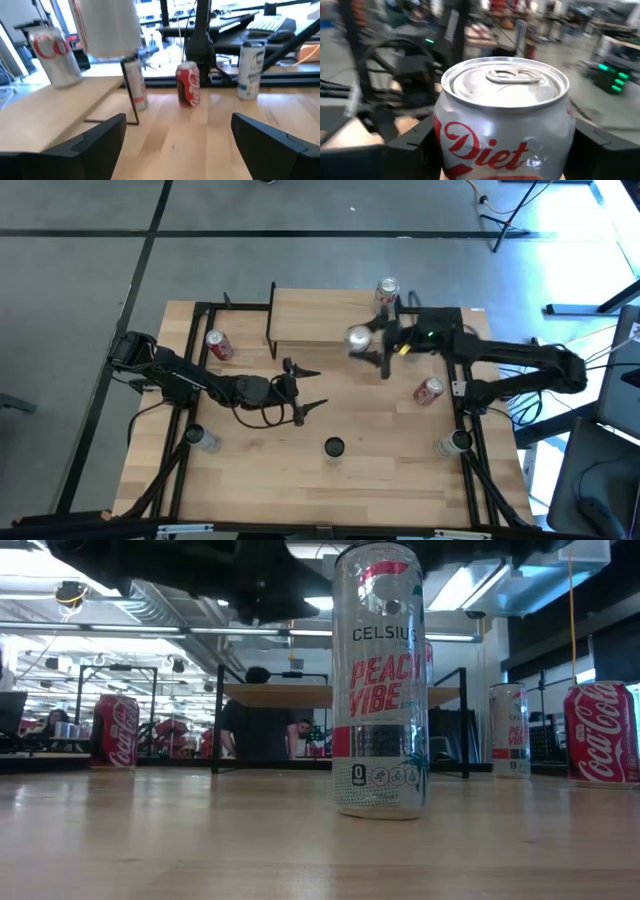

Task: Place canned beverage on shelf
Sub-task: Put the red-silver soda can on the shelf aligned with the other red-silver soda can

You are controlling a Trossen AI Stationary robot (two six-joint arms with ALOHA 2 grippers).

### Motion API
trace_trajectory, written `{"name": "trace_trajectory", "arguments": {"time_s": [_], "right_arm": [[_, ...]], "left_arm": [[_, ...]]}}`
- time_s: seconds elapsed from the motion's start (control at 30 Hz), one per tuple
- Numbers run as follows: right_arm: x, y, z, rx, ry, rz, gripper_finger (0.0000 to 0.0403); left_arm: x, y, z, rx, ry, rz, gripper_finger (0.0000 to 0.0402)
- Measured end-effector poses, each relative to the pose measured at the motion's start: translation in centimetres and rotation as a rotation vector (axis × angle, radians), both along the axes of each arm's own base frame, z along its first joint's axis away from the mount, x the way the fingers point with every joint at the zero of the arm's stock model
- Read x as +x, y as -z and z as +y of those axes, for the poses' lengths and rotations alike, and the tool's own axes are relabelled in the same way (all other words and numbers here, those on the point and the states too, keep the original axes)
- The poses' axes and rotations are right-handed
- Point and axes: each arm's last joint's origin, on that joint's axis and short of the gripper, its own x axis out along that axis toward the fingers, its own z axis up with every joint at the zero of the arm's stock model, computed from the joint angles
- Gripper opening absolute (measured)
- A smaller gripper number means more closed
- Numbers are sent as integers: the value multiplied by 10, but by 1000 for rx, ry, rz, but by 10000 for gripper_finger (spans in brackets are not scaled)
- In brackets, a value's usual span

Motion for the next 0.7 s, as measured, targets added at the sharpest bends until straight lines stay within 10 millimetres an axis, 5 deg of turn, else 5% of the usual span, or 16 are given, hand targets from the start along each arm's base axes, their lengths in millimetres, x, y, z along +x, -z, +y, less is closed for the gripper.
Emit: {"name": "trace_trajectory", "arguments": {"time_s": [0.2,0.7], "right_arm": [[-42,-8,-28,-18,141,28,271],[-84,47,-86,21,249,-6,271]], "left_arm": [[0,3,0,-16,2,29,346],[0,4,0,-17,4,32,346]]}}
